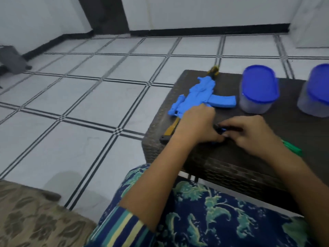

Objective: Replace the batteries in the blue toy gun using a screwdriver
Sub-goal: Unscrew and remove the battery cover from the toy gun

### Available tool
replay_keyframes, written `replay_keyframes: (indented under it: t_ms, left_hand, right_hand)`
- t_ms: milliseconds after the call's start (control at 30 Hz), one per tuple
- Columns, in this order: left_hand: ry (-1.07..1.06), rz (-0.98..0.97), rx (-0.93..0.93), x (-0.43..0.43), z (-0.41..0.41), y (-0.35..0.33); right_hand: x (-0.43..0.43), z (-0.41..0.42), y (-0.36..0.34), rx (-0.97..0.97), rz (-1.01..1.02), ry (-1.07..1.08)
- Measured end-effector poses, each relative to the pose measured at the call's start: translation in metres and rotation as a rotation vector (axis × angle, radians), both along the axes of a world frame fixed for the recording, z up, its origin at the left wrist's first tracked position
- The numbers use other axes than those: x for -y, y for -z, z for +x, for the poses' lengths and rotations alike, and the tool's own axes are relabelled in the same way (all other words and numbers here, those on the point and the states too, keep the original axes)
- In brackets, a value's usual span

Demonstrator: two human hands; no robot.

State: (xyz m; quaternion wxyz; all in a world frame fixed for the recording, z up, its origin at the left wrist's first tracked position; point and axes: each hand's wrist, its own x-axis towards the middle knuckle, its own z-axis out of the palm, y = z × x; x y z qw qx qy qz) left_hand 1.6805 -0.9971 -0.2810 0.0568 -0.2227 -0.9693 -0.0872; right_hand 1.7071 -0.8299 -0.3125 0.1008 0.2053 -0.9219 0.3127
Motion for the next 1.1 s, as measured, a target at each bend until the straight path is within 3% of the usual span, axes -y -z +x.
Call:
replay_keyframes:
  t_ms: [667,1100]
  left_hand:
    - [0.102,-0.063,0.086,0.005,-0.013,-0.002]
    - [0.073,0.212,-0.002,0.014,-0.008,0.008]
  right_hand:
    - [-0.001,-0.003,-0.003,0.038,-0.040,-0.035]
    - [-0.001,-0.001,-0.009,0.007,-0.184,0.061]
